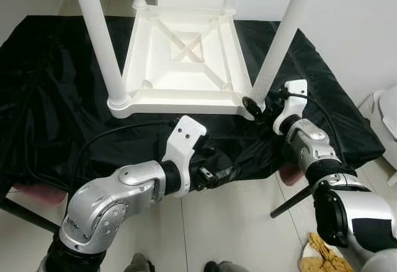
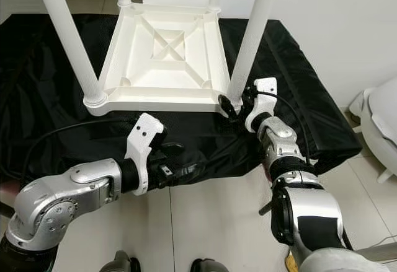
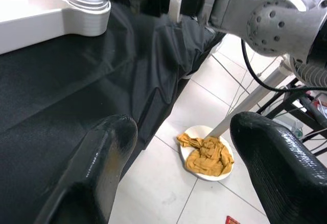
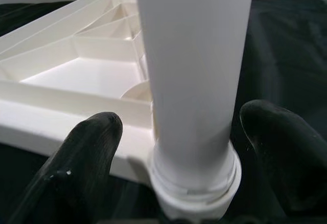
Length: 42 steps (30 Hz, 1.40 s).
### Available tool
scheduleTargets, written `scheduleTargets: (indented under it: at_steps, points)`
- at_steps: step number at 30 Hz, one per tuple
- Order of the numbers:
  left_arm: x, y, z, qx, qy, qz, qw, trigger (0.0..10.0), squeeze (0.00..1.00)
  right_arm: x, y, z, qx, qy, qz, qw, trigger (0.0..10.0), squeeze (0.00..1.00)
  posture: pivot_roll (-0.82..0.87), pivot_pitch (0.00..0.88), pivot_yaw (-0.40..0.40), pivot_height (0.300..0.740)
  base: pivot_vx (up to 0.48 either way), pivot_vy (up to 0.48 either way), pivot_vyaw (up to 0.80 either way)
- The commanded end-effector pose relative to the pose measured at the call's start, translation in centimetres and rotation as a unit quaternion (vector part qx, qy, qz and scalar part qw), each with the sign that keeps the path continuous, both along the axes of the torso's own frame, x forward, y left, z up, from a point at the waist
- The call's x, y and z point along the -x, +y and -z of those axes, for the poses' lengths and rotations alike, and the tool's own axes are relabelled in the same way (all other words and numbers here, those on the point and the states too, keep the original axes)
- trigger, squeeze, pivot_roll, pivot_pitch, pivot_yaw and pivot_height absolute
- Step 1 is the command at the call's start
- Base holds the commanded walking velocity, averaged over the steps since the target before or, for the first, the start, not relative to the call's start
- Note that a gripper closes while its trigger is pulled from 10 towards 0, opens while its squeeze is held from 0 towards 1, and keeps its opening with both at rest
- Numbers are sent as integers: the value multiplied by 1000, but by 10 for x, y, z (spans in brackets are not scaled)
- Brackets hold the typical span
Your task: Building children table
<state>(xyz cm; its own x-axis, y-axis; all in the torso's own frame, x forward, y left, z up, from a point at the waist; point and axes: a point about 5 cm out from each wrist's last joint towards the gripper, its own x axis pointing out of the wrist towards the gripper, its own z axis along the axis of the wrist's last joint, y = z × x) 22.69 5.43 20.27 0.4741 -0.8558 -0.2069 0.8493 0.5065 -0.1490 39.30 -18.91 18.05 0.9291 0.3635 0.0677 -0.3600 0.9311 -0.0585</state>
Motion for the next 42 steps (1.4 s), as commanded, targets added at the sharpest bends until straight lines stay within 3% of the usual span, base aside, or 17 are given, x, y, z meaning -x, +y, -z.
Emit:
scheduleTargets:
  at_steps: [1, 10, 11, 12, 26, 28, 29, 32, 35, 39, 42]
  points:
    - [5, -1, 0, -1, 2, 10, 1000, 10000, 0, 0, 3, 2, -2, 3, -3, 1000, 10000, 0, 67, 133, -34, 740, 0, 0, 0]
    - [7, -1, 1, -2, 5, 12, 1000, 10000, 0, -3, 7, 3, 14, 14, 1, 1000, 10000, 0, 73, 140, -32, 740, 0, 0, 0]
    - [7, -1, 1, -2, 5, 12, 1000, 10000, 0, -4, 6, 3, 16, 18, 6, 1000, 4157, 0, 75, 140, -34, 740, 0, 0, 0]
    - [7, -1, 1, -2, 5, 12, 1000, 10000, 0, -5, 5, 3, 19, 23, 14, 999, 0, 0, 77, 141, -35, 740, 0, 0, 0]
    - [8, -2, 1, 1, 8, 10, 1000, 10000, 0, -5, 1, 4, 13, 27, 48, 998, 0, 0, 73, 143, -39, 740, 0, 0, 0]
    - [8, -2, 1, 2, 8, 10, 1000, 10000, 0, -5, -2, 4, 2, 28, 63, 998, 0, 0, 72, 143, -39, 740, 0, 0, 0]
    - [8, -3, 1, 2, 8, 11, 1000, 10000, 0, -5, -7, 7, -26, 33, 111, 993, 0, 0, 69, 142, -40, 740, 0, 0, 0]
    - [8, -3, 1, 3, 8, 11, 1000, 10000, 0, -5, -11, 7, -43, 25, 155, 987, 0, 0, 65, 141, -38, 740, 0, 0, 0]
    - [8, -3, 1, 3, 9, 12, 1000, 10000, 0, -5, -11, 7, -46, 22, 166, 985, 0, 0, 65, 141, -38, 740, 0, 0, 0]
    - [9, -4, 1, 4, 10, 14, 1000, 10000, 0, -5, -7, 8, -58, 15, 194, 979, 0, 0, 59, 142, -35, 740, 0, 0, 0]
    - [8, -4, 1, 5, 11, 19, 1000, 10000, 0, -5, 15, 15, -76, 22, 248, 965, 0, 0, 50, 141, -26, 740, 0, 0, 0]
